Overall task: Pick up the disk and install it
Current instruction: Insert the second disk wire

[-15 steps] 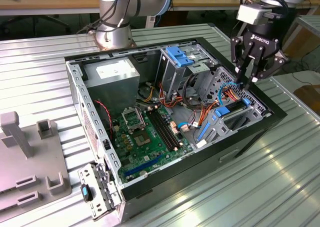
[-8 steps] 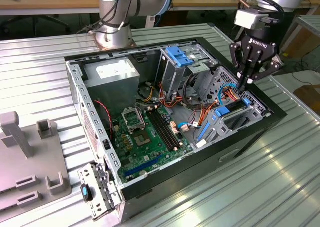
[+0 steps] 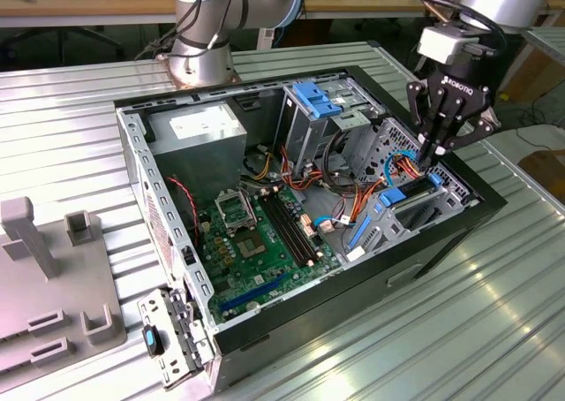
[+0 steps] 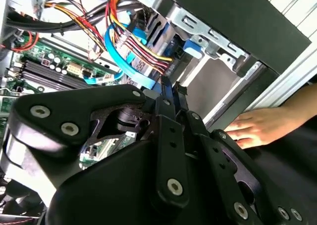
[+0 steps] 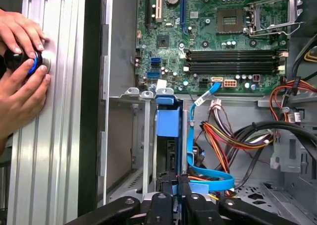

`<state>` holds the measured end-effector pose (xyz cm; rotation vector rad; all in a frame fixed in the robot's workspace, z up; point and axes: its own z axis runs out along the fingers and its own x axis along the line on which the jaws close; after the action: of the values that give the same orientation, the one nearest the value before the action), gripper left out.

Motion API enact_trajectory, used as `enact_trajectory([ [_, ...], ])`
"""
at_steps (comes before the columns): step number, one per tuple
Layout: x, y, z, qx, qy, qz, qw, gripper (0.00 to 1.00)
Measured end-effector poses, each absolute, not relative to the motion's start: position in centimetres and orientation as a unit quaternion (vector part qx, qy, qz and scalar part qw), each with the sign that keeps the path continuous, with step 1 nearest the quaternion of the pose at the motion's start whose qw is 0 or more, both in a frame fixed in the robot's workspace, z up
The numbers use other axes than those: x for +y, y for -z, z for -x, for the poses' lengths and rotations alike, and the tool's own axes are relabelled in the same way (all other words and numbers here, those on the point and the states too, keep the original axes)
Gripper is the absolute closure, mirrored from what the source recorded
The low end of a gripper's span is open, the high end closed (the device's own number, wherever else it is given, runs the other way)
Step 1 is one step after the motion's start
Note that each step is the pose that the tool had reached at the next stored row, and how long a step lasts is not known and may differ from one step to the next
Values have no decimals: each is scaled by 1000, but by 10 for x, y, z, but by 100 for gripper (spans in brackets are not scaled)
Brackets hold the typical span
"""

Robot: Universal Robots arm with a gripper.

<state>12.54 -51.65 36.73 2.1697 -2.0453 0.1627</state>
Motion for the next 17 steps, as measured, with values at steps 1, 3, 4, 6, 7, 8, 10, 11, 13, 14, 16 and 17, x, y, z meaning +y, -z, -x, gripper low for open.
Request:
enact_trajectory([
  [1, -519, -367, -125, -683, -53, -724, 76, 84],
  [3, -522, -365, -121, -683, -53, -725, 74, 84],
  [4, -523, -364, -118, -683, -54, -725, 72, 84],
  [6, -523, -364, -113, -684, -56, -724, 67, 84],
  [7, -524, -363, -112, -684, -54, -725, 62, 84],
  [8, -524, -363, -112, -684, -52, -725, 60, 84],
  [10, -527, -362, -112, -685, -43, -726, 51, 84],
  [11, -528, -361, -112, -685, -38, -726, 45, 84],
  [13, -530, -361, -112, -686, -28, -726, 35, 84],
  [14, -531, -361, -112, -686, -24, -727, 30, 84],
  [16, -535, -360, -112, -686, -15, -727, 20, 84],
  [17, -537, -360, -112, -686, -8, -727, 12, 84],
])
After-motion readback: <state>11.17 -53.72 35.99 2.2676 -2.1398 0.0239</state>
